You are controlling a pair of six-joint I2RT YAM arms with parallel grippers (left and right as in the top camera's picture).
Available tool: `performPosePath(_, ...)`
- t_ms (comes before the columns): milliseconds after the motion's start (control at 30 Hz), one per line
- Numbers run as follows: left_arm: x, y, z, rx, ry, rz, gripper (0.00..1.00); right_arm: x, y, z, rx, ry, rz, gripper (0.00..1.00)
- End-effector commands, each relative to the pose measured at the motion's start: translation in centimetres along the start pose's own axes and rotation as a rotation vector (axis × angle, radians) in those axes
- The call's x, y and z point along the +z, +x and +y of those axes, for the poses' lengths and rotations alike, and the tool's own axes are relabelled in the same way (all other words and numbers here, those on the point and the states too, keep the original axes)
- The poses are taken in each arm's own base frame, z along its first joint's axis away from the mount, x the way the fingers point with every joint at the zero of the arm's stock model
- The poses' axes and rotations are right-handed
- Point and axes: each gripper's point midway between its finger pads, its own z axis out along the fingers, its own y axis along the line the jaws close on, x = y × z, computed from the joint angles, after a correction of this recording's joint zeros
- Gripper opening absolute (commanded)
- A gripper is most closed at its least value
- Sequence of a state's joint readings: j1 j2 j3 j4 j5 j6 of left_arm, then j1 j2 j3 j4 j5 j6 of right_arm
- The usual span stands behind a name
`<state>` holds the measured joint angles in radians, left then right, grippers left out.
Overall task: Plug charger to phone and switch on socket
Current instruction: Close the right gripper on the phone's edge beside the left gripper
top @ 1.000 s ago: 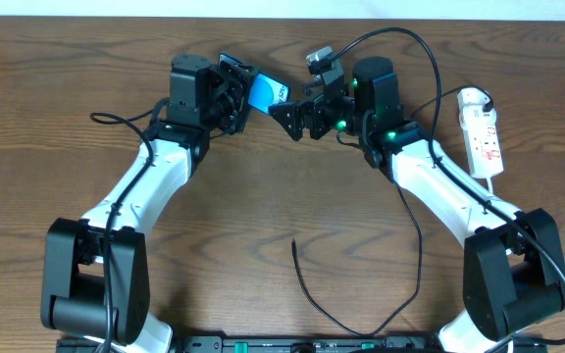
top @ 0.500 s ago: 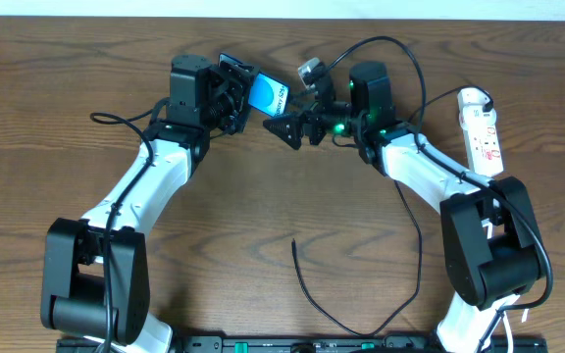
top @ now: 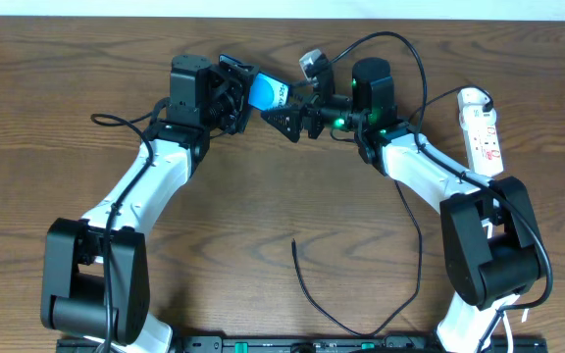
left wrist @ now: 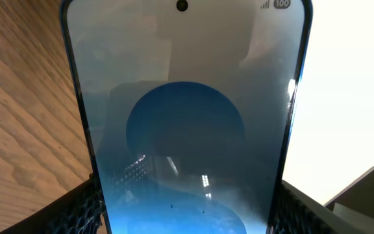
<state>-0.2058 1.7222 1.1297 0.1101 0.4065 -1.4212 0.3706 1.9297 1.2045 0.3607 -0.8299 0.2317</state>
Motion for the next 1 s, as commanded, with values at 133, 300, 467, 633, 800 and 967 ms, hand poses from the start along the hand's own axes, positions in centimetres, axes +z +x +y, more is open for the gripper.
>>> performPosePath(133,-0.5,1.2,-1.1,-0.021,0.031,0.032,0.08,0.3,-1.0,-0.2,0.033,0.043,-0.025,0.98)
performPosePath(300,-0.3,1.9,-1.2,-0.019,0.03,0.05,0.07,0.6,-0.9,0.0,0.03,0.044,-0.023,0.98)
performPosePath(467,-0.3,2.3,-1.2,-0.016,0.029,0.058,0.07,0.7,-0.9,-0.2,0.032,0.058,-0.026,0.96)
performPosePath(633,-0.2,3.1,-1.3,-0.023,0.034,0.089,0.07,0.6,-1.0,-0.7,0.052,0.086,-0.031,0.95)
performPosePath(800,-0.2,3.2,-1.4,-0.022,0.036,0.092,0.07,0.6,-1.0,-0.8,0.064,0.092,-0.034,0.88)
performPosePath(967,-0.2,3.2,-1.4,-0.022,0.036,0.092,0.07,0.6,-1.1,-1.1,0.094,0.107,-0.04,0.82)
